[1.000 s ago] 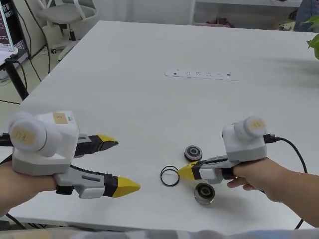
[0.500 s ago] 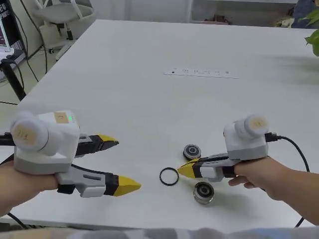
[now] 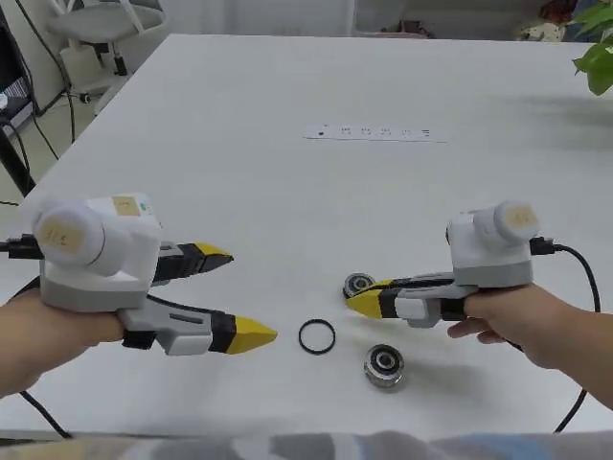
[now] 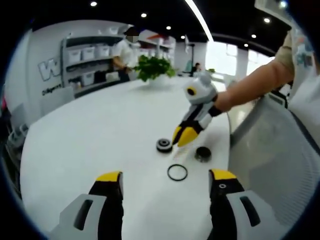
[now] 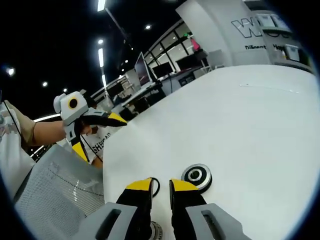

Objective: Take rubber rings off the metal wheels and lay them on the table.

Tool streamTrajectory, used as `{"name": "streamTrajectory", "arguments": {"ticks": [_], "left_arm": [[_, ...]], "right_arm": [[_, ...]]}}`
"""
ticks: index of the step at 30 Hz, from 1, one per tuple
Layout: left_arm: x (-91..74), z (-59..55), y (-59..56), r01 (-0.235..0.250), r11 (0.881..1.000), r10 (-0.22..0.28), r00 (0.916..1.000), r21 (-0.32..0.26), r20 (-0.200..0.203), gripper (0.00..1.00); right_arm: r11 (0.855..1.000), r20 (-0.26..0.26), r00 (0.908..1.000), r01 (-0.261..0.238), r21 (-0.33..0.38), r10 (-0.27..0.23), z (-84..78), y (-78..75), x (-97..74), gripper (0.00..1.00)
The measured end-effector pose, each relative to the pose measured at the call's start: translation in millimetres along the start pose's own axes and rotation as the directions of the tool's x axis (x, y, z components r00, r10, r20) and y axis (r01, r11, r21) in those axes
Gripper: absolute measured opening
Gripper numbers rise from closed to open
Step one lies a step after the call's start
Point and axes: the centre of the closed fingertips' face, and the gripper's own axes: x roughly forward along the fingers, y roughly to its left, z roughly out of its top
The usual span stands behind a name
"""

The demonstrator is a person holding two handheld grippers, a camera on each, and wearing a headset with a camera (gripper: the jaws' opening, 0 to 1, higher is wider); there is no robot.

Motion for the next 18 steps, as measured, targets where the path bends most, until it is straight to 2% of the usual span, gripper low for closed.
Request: {"name": "streamTrajectory", "arguments": {"ticks": [7, 13, 18], "left_arm": [[13.2, 7.5, 6.9, 0.008, 1.000, -0.008, 0.9999, -0.015, 0.010, 0.69], [25.3, 13.8, 12.0, 0.022, 1.000, -0.022, 0.9997, 0.000, 0.001, 0.68], [37.2, 14.4, 12.8, 0.035, 0.999, -0.034, 0.9993, 0.012, -0.013, 0.67]], "right_arm": [[0.999, 0.024, 0.9991, 0.035, -0.009, -0.034, 3.7, -9.0, -11.3, 0.16], [0.997, 0.043, 0.9963, 0.075, -0.027, -0.074, 6.0, -16.9, -18.4, 0.22], [0.992, 0.036, 0.9943, 0.103, -0.073, -0.100, 4.6, -21.9, -19.3, 0.26]]}}
